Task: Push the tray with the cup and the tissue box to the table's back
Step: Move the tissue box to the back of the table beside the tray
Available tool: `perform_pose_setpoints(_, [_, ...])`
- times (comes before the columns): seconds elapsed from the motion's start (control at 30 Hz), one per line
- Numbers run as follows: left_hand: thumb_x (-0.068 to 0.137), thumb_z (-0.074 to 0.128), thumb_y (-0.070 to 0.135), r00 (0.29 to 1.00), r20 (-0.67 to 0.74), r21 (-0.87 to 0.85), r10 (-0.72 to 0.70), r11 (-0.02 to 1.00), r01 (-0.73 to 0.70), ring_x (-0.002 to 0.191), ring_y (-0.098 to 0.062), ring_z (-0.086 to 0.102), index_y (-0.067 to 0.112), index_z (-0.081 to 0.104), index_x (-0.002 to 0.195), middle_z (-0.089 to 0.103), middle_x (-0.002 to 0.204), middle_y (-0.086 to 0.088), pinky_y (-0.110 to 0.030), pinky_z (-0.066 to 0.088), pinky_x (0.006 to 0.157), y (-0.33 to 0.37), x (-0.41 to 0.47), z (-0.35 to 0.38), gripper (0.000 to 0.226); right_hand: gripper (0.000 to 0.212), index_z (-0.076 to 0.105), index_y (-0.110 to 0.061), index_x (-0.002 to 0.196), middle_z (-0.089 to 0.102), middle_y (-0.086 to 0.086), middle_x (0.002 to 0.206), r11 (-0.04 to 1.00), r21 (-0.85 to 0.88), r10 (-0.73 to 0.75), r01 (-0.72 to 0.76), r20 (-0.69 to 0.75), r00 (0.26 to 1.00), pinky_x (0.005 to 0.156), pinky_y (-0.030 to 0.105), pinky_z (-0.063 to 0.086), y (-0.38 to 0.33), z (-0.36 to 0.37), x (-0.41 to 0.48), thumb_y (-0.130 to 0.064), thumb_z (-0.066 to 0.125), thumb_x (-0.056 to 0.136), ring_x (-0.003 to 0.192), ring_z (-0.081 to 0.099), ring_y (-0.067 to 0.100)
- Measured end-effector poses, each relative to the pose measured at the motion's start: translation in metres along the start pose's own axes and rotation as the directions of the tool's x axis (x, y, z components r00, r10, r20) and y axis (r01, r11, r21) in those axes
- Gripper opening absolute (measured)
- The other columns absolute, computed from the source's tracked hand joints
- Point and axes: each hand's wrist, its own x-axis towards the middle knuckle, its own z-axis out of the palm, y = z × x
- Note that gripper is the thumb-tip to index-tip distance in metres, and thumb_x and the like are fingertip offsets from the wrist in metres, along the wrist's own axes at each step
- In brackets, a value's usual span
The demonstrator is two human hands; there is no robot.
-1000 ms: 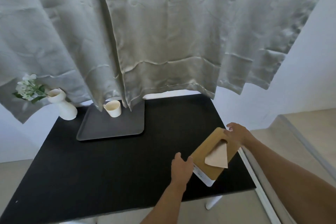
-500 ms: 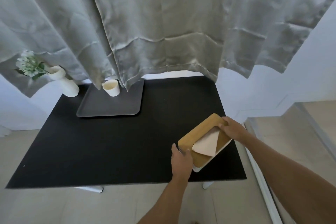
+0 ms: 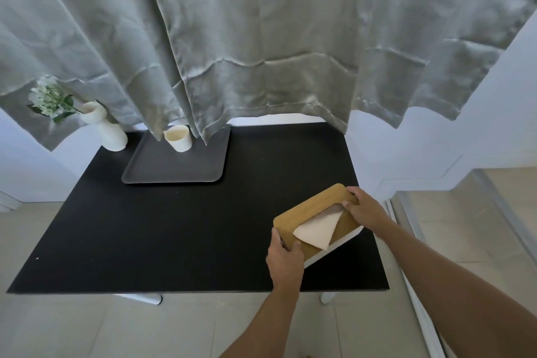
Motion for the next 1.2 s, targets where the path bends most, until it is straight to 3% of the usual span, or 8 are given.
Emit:
perform_pose_setpoints(0.3, [0.090,0.054,0.001,0.998,-0.025,-0.122,0.054,0.991,-0.057,0.136,-0.020,0.042,0.022,0.025,0.150,0.040,0.152,0.001,-0.037,0.039,0.108,0.020,0.031,-0.047,0.071,0.047,0.035,-0.024,0.144,0.050,0.003,0.137,0.988,0.151,-0.019,0.015,0.028,0.999,0.097,0.038,0.042,-0.030,0.014,-0.002,-0.023,0.047,0.098,0.116,0.049,0.019])
perform_pose_setpoints(0.43, [0.089,0.054,-0.002,0.995,-0.009,-0.127,0.104,0.986,-0.104,0.135,-0.019,0.044,0.020,0.026,0.150,0.040,0.152,0.001,-0.034,0.041,0.105,0.034,0.054,-0.080,0.070,0.052,0.033,-0.025,0.146,0.045,0.002,0.144,0.984,0.179,-0.022,0.014,0.045,0.999,0.102,0.039,0.039,-0.062,0.021,0.005,-0.020,0.050,0.098,0.130,0.045,0.023])
perform_pose_setpoints(0.57, [0.088,0.052,-0.004,0.990,0.013,-0.164,0.140,0.977,-0.136,0.132,-0.018,0.047,0.018,0.029,0.150,0.045,0.149,0.001,-0.037,0.043,0.107,0.046,0.085,-0.112,0.069,0.054,0.032,-0.024,0.148,0.045,0.002,0.144,0.980,0.193,-0.048,0.041,0.034,0.998,0.099,0.037,0.040,-0.097,0.032,0.015,-0.017,0.050,0.097,0.129,0.045,0.022])
perform_pose_setpoints(0.67, [0.088,0.052,-0.003,0.984,0.051,-0.176,0.168,0.972,-0.157,0.127,-0.017,0.052,0.019,0.033,0.149,0.051,0.144,0.001,-0.041,0.046,0.105,0.056,0.113,-0.133,0.067,0.053,0.033,-0.023,0.147,0.046,0.003,0.143,0.979,0.195,-0.063,0.059,0.013,0.998,0.096,0.036,0.041,-0.122,0.040,0.026,-0.015,0.049,0.097,0.119,0.047,0.017])
perform_pose_setpoints(0.8, [0.088,0.053,-0.002,0.973,0.100,-0.169,0.206,0.968,-0.187,0.127,-0.021,0.052,0.019,0.037,0.147,0.054,0.140,0.001,-0.045,0.045,0.106,0.074,0.157,-0.158,0.065,0.058,0.029,-0.023,0.150,0.041,0.004,0.148,0.984,0.175,-0.024,0.026,-0.008,1.000,0.104,0.043,0.040,-0.158,0.051,0.047,-0.015,0.051,0.097,0.132,0.043,0.024])
perform_pose_setpoints(1.07, [0.087,0.053,0.004,0.940,0.185,-0.111,0.286,0.957,-0.269,0.118,-0.020,0.058,0.017,0.039,0.146,0.058,0.135,-0.002,-0.043,0.050,0.101,0.114,0.230,-0.187,0.063,0.061,0.029,-0.024,0.149,0.040,0.006,0.146,0.981,0.193,0.002,0.010,-0.063,0.998,0.097,0.040,0.039,-0.206,0.060,0.085,-0.011,0.050,0.092,0.120,0.044,0.020])
perform_pose_setpoints(1.2, [0.087,0.055,0.011,0.932,0.216,-0.084,0.290,0.957,-0.278,0.117,-0.021,0.059,0.020,0.038,0.146,0.058,0.133,0.002,-0.044,0.051,0.099,0.131,0.254,-0.189,0.063,0.062,0.028,-0.022,0.149,0.040,0.007,0.147,0.981,0.194,0.034,-0.014,-0.101,0.994,0.102,0.044,0.041,-0.215,0.062,0.096,-0.013,0.051,0.093,0.128,0.043,0.025])
